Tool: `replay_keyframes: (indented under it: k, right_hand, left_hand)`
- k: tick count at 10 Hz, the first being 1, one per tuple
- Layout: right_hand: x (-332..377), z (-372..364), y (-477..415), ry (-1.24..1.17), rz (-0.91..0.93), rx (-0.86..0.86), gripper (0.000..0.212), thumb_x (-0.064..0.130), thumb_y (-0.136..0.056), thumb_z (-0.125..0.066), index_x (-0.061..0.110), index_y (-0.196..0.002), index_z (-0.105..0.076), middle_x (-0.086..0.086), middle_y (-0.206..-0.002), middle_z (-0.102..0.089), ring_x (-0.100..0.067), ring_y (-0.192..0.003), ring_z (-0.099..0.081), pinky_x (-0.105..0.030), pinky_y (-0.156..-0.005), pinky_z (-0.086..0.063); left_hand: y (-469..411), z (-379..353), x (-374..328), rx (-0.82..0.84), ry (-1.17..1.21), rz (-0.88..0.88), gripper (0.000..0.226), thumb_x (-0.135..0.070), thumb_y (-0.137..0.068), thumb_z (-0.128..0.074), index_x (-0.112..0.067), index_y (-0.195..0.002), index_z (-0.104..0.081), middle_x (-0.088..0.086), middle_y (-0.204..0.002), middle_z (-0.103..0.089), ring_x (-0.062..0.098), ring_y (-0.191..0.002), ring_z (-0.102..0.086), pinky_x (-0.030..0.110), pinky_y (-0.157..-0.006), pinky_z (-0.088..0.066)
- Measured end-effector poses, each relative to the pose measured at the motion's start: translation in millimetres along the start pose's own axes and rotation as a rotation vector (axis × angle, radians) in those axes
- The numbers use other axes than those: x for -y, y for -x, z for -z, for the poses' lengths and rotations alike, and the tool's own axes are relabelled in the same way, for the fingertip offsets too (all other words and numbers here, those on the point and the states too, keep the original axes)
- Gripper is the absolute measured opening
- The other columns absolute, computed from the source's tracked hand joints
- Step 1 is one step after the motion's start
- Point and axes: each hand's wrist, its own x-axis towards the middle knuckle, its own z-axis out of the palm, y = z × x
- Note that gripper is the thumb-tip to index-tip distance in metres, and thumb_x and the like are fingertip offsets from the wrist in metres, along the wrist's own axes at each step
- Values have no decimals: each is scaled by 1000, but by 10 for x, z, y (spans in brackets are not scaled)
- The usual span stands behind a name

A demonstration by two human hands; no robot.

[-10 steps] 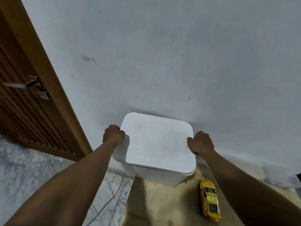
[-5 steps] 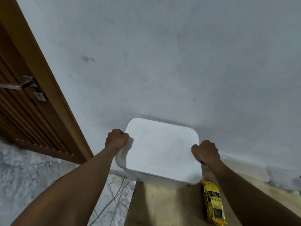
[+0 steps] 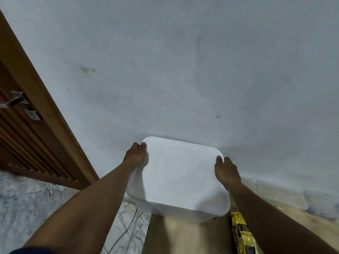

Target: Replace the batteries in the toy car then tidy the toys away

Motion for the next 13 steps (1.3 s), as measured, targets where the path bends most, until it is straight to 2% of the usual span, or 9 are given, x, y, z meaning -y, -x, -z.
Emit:
replay_keyframes:
  k: [1,2,3,5,6,8,10,12,13]
  right_hand:
    - [17,-63,-46,-34,-28,-28,49,44,-104,-26,16,-142,-40,-19,-135,-54,-39,-123,-51,-45,-100,-40]
    - [22,-78,-88,-46,-51,-38,48,42,-102,-30,18,-141,-42,-17,-136,-53,-38,-125,-50,-44,-101,-39]
    - [8,-102,-166,-70,-78,-28,50,43,-100,-31,21,-144,-42,-12,-143,-49,-36,-130,-45,-44,-105,-35]
    - [16,-131,-200,-127,-104,3,54,41,-98,-32,23,-148,-39,-10,-150,-43,-34,-136,-40,-45,-111,-30]
    - [11,-132,-171,-120,-107,-8,53,43,-98,-31,24,-148,-39,-9,-149,-45,-33,-136,-41,-45,-111,-31]
    - [26,-103,-47,-38,-68,-25,50,44,-102,-26,18,-141,-44,-16,-136,-54,-37,-124,-50,-43,-102,-37]
    - [-5,-37,-10,19,-35,18,56,49,-102,-24,12,-138,-47,-15,-136,-53,-35,-125,-50,-42,-103,-37]
    - [-71,40,-6,17,36,60,54,50,-99,-36,16,-139,-49,-11,-136,-55,-31,-125,-52,-39,-103,-40]
    - [-164,99,56,-73,89,15,53,49,-91,-55,22,-137,-50,-3,-134,-59,-24,-123,-55,-33,-100,-44]
  left_hand:
    - [-77,-75,49,-31,17,2,38,-47,-102,-34,-11,-101,-46,14,-108,-59,30,-92,-52,37,-80,-40]
    - [-159,-112,99,-28,79,38,35,-49,-100,-38,-14,-100,-44,13,-113,-60,30,-97,-55,38,-86,-43]
    - [-191,-132,101,-10,103,86,42,-51,-98,-40,-13,-115,-45,11,-117,-57,32,-109,-56,39,-91,-44]
    - [-189,-155,107,-18,141,88,40,-52,-97,-44,-17,-116,-45,11,-118,-59,30,-104,-55,35,-85,-43]
    - [-178,-158,118,-35,140,63,39,-53,-96,-45,-17,-112,-47,11,-118,-59,30,-102,-56,36,-86,-44]
    - [-78,-91,86,-33,10,-6,50,-51,-100,-39,-14,-132,-50,12,-130,-57,32,-117,-54,34,-90,-39]
    - [38,-29,83,-15,-104,-56,47,-46,-101,-39,-12,-131,-52,13,-131,-58,32,-122,-53,35,-93,-40]
    - [130,49,177,6,-15,-108,34,-37,-97,-53,-15,-122,-62,12,-121,-66,29,-112,-61,32,-94,-48]
    - [337,96,213,7,200,-71,25,-29,-92,-61,-21,-115,-66,3,-100,-72,18,-90,-68,28,-76,-52]
